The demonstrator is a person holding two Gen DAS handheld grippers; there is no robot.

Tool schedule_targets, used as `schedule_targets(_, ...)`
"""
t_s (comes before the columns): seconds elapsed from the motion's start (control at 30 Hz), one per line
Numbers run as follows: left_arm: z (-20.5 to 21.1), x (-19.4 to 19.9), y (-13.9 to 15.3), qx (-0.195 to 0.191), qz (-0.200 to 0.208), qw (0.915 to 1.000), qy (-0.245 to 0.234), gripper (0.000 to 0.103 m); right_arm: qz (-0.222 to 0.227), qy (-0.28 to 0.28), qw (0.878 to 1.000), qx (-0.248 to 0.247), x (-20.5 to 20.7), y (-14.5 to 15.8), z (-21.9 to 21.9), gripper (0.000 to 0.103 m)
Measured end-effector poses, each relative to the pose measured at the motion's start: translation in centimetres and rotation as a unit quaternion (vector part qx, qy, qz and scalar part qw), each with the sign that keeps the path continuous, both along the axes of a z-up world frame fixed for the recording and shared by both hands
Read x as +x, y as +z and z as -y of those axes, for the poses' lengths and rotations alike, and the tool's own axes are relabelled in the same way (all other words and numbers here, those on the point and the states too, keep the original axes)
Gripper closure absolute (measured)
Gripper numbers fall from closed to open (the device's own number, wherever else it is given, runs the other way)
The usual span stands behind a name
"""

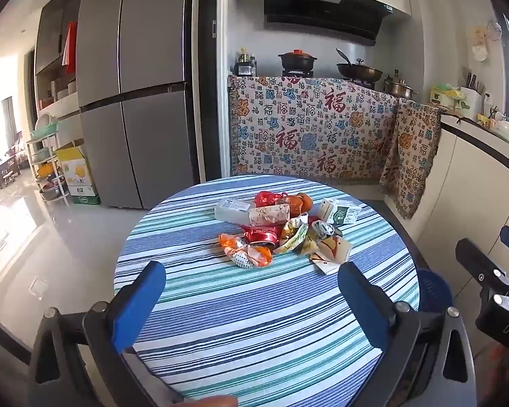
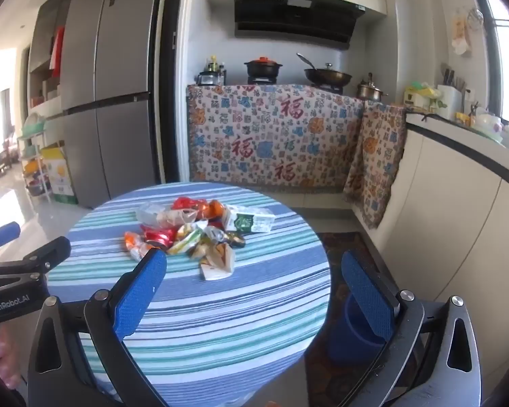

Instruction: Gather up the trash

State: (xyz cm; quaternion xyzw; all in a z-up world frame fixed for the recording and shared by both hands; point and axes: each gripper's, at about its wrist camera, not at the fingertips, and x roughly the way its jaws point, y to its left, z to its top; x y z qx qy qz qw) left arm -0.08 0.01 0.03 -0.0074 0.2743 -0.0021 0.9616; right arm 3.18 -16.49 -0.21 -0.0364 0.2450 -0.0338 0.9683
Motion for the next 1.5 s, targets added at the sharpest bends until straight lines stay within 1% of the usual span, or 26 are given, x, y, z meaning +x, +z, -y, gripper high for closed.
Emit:
schedule_targets(0.1,0.0,-0.2,0.1,0.000,0.004,1.0000,-0.001,0.000,0.000,0.000,1.000,0.000,0.0,0.1,0.0,0.000)
schedule_targets(0.3,0.4,-0.8,-0.8,-0.004,0.003,1.0000,-0.006,0.000,0.004,-0.001,1.000,-0.002,-0.2,0.2,-0.1,0.000)
schedule_targets(0.4,0.0,-0.6,0.5,-0.008,-0.003,0.9999,-0.007,0.000,0.007,-0.001,1.000,-0.003,0.0,0.6,0.0,0.000)
schedule_targets(0.57,0.2,-0.7,1.0,-0.007,-0.003,0.9999,-0.011,0.000,0.008,-0.001,1.000,-0.003,-0.2,0.5,-0.4,0.000)
schedule_targets(1.5,0.8,-0.8,0.4,-0.002,-0.007,0.9998,-0.017,0.000,0.012,-0.004,1.000,0.005,-0.7,0.7,0.2,0.000)
